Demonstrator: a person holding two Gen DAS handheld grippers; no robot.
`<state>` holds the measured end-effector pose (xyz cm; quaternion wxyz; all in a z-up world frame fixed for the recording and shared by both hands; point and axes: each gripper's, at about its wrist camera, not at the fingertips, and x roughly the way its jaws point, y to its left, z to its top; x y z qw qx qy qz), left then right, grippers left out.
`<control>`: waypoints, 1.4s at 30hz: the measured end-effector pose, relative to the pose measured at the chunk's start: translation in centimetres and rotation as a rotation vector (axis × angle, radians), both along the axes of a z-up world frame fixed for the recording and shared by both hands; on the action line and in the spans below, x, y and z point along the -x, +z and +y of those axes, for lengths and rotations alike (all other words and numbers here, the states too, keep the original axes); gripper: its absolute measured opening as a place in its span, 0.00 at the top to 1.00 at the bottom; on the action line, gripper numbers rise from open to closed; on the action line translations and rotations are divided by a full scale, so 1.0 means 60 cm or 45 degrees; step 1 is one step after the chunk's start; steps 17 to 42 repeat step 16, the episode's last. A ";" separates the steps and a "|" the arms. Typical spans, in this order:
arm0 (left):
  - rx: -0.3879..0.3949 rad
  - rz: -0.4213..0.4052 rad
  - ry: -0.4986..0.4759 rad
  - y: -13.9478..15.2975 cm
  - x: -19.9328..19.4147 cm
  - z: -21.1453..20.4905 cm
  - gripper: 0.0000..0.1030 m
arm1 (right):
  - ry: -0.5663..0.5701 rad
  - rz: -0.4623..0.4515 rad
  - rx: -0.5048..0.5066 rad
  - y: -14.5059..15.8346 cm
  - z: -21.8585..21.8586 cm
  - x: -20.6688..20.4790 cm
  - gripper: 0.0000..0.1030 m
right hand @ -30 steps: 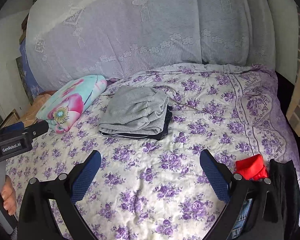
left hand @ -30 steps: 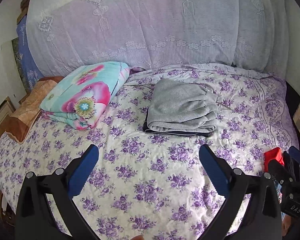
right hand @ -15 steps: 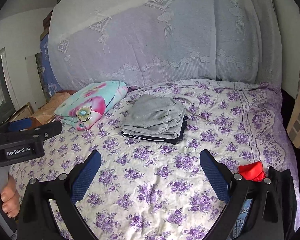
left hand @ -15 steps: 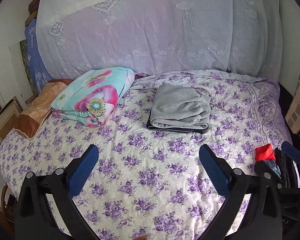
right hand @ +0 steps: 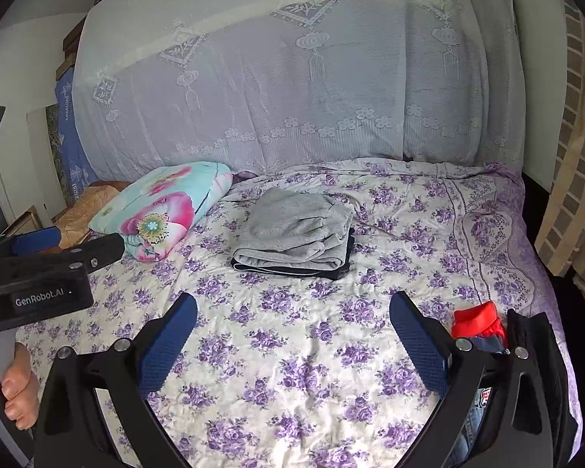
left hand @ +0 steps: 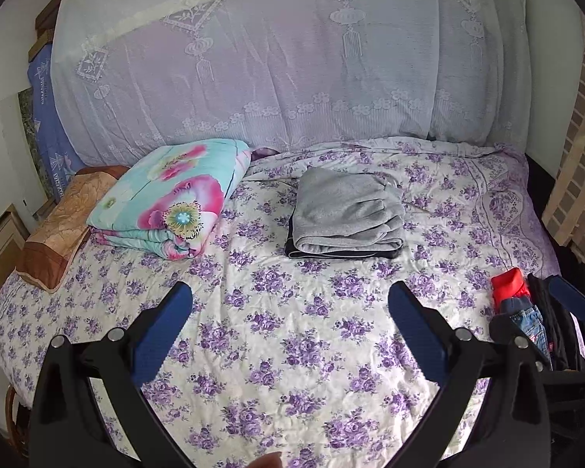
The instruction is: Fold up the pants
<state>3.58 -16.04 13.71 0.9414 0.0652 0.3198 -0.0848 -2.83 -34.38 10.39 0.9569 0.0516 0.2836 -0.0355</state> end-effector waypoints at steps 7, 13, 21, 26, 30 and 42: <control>-0.019 -0.056 -0.058 0.004 -0.002 0.016 0.05 | -0.015 -0.005 0.012 0.007 0.034 -0.005 0.03; 0.023 -0.016 -0.135 0.005 -0.008 0.007 0.05 | -0.064 -0.016 0.013 0.017 0.028 -0.003 0.03; 0.015 -0.035 -0.144 0.008 -0.005 0.000 0.05 | -0.075 -0.016 0.016 0.019 0.024 -0.005 0.03; 0.015 -0.035 -0.144 0.008 -0.005 0.000 0.05 | -0.075 -0.016 0.016 0.019 0.024 -0.005 0.03; 0.015 -0.035 -0.144 0.008 -0.005 0.000 0.05 | -0.075 -0.016 0.016 0.019 0.024 -0.005 0.03; 0.015 -0.035 -0.144 0.008 -0.005 0.000 0.05 | -0.075 -0.016 0.016 0.019 0.024 -0.005 0.03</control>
